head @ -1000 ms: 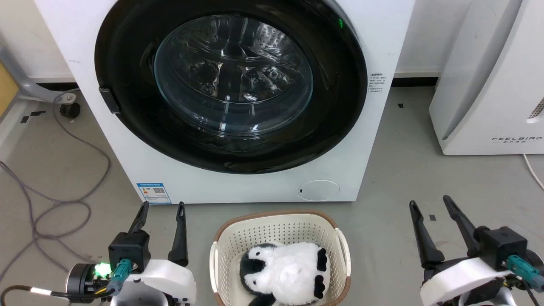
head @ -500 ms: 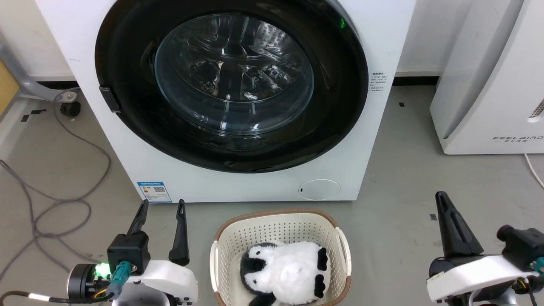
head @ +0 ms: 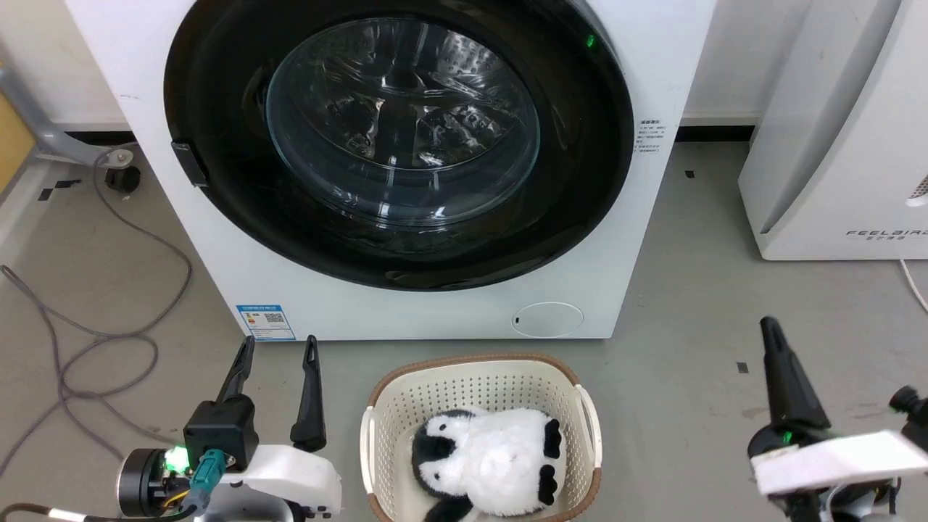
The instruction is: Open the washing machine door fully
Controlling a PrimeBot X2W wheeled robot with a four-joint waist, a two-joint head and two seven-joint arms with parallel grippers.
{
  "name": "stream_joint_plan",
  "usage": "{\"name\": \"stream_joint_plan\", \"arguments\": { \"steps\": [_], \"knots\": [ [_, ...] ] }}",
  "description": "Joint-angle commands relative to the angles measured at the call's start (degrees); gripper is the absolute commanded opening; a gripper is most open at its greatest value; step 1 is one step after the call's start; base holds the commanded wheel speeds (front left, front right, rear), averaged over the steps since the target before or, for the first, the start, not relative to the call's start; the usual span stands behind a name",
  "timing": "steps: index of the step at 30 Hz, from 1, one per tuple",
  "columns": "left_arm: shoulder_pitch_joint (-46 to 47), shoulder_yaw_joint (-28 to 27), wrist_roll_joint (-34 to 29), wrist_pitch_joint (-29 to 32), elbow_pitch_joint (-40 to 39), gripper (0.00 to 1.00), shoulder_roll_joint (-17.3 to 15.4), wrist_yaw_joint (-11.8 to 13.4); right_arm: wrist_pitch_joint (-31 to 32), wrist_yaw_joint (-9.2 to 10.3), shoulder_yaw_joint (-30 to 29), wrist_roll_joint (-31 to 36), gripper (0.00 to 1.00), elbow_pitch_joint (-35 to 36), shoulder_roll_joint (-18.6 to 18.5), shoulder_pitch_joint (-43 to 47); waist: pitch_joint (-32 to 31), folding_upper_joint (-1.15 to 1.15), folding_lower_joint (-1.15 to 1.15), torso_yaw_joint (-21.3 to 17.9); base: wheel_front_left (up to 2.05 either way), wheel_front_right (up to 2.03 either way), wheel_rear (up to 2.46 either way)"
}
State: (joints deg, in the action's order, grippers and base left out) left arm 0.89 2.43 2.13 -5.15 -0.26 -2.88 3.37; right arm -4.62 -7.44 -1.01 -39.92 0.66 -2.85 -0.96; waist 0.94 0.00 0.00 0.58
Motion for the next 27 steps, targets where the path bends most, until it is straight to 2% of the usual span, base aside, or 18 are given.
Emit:
{"name": "stream_joint_plan", "arguments": {
  "steps": [1, 13, 27],
  "knots": [
    [0.44, 0.09, -0.13, -0.53, -0.39, 1.0, -0.01, 0.17, 0.17, -0.02, -0.58, -3.24, 0.0, -0.46, -0.01, -1.68, 0.12, 0.0, 0.0, 0.08, 0.0, 0.0, 0.0],
    [1.55, 0.28, 0.17, -1.97, -0.91, 1.0, -0.01, 0.72, 3.49, -0.02, -5.37, -13.67, 0.0, -6.53, -0.68, -9.22, 2.11, 0.0, 0.0, 1.12, 0.0, 0.0, 0.0],
    [4.3, 0.79, 0.96, -3.64, -1.88, 1.0, -0.01, 1.87, 5.89, -0.03, -9.5, -25.05, 0.0, -17.12, -4.37, -23.44, 7.03, 0.0, 0.0, 3.26, 0.0, 0.0, 0.0]
  ]
}}
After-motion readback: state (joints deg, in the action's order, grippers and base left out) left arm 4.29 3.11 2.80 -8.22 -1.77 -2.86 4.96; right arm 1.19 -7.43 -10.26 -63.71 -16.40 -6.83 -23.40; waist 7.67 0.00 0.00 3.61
